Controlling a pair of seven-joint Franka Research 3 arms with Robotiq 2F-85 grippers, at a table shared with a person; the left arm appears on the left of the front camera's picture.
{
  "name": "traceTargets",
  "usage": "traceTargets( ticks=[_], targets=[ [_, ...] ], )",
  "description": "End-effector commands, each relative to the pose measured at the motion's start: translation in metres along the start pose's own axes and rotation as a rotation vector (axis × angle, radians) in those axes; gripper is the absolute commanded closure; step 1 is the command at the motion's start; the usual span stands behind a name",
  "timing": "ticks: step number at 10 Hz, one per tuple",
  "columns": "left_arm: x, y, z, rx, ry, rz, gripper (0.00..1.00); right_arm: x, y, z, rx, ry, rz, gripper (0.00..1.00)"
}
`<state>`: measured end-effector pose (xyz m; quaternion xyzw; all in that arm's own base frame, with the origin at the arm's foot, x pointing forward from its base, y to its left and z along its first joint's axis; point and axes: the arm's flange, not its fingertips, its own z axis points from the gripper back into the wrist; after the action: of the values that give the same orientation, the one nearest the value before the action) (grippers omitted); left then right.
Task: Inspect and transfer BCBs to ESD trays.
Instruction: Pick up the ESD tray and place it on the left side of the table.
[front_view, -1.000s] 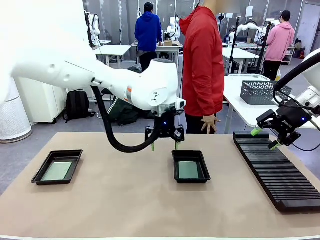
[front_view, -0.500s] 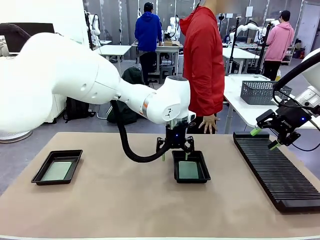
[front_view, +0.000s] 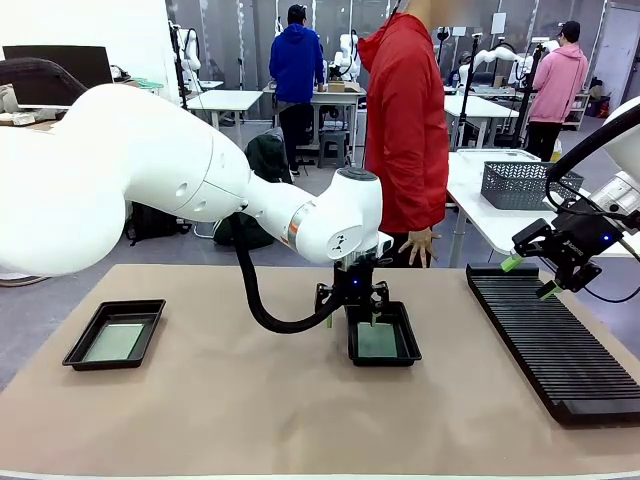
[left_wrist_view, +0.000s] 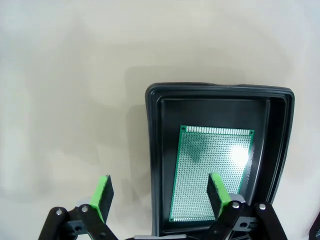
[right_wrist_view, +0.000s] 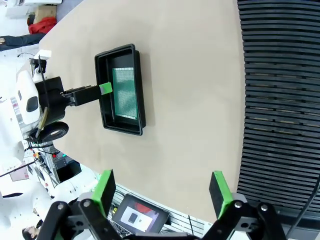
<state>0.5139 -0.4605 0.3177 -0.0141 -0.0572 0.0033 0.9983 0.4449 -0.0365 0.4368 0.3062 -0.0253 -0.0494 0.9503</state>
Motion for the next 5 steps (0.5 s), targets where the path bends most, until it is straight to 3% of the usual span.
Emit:
traceTargets(
  ticks=[1,5],
  targets=[
    [0.002,0.013,0.001,0.029,0.038,0.04,0.0,-0.003,0.001,-0.001,-0.014,-0.016,-0.022,0.0],
    [0.0,0.0,0.0,0.0,0.0,0.0,0.0,-0.003,0.001,-0.001,-0.014,-0.016,-0.022,0.0]
  ],
)
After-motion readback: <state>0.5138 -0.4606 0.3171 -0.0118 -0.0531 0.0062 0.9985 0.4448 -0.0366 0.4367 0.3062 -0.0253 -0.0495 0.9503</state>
